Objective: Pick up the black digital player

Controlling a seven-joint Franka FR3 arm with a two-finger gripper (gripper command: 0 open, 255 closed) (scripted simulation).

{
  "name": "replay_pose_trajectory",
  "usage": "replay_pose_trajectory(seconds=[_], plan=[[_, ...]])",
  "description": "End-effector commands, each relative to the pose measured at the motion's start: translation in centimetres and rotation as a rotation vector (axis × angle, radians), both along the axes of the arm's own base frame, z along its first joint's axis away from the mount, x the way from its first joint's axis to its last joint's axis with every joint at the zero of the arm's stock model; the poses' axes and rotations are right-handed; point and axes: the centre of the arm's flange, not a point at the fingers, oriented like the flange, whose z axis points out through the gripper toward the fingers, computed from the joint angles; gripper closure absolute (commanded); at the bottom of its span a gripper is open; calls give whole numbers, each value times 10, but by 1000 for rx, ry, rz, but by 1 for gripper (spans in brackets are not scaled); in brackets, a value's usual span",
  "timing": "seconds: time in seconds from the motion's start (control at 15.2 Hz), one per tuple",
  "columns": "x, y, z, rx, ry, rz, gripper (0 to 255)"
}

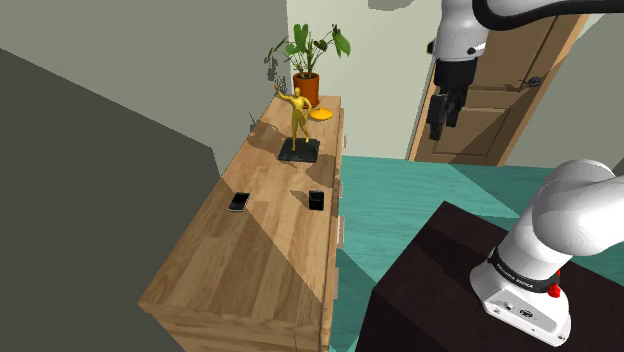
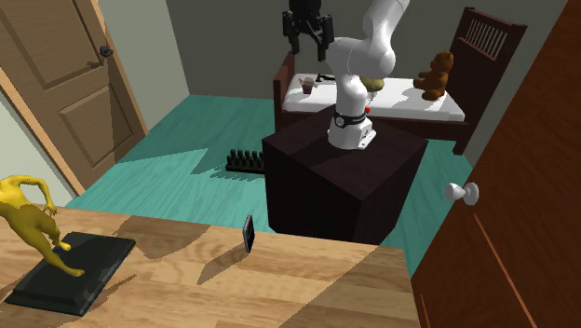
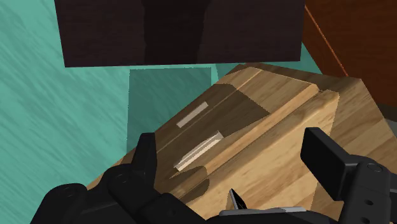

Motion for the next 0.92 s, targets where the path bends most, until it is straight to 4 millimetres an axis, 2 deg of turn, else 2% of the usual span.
replay_pose_trajectory(seconds=[0.0,0.86], plan=[[0,0,0,0,0,0,0],[120,51,-112,21,36,-239,0]])
